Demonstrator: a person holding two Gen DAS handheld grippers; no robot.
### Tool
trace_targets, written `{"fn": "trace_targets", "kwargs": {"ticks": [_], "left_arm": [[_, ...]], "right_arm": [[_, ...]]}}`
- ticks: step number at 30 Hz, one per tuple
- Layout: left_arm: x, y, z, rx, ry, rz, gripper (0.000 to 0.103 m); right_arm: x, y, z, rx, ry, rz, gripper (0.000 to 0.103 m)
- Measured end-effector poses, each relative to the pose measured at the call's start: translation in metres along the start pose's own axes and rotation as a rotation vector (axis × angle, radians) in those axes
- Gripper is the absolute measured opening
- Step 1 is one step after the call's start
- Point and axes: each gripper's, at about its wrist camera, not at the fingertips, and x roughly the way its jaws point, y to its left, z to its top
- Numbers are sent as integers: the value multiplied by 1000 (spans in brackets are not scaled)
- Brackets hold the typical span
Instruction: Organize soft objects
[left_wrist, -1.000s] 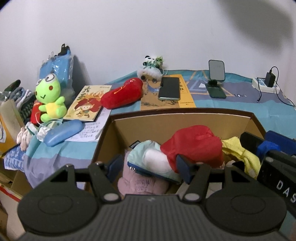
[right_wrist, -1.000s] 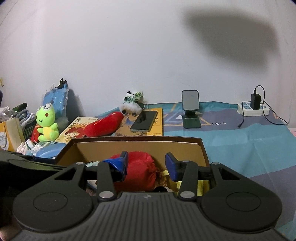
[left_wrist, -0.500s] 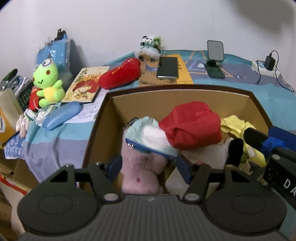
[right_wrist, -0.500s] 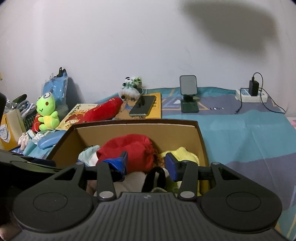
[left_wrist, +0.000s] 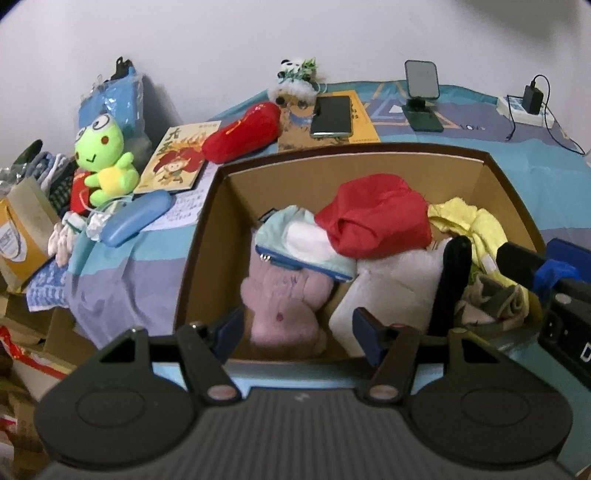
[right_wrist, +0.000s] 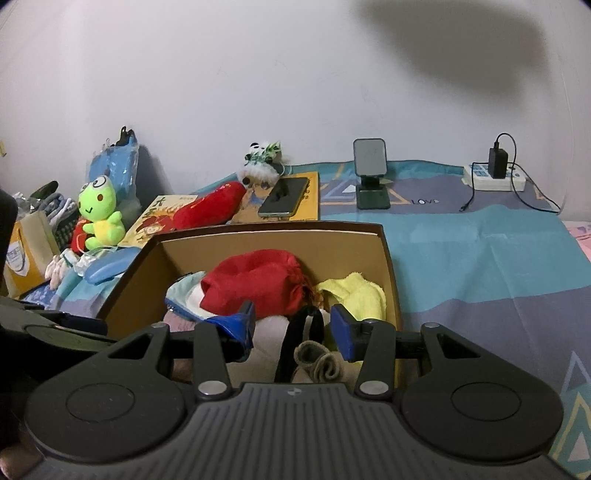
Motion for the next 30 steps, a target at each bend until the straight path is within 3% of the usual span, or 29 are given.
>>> {"fn": "trace_targets", "kwargs": {"ticks": [8, 13, 30], "left_arm": [[-12, 1, 19, 21, -39, 46, 64], [0, 1, 29, 13, -76, 48, 64], [73, -1, 36, -43, 10, 10, 64]], "right_arm": [[9, 1, 16, -10, -36, 7, 29], [37, -5, 18, 19, -40, -4, 29], [90, -13, 15, -4, 10, 4, 30]]}}
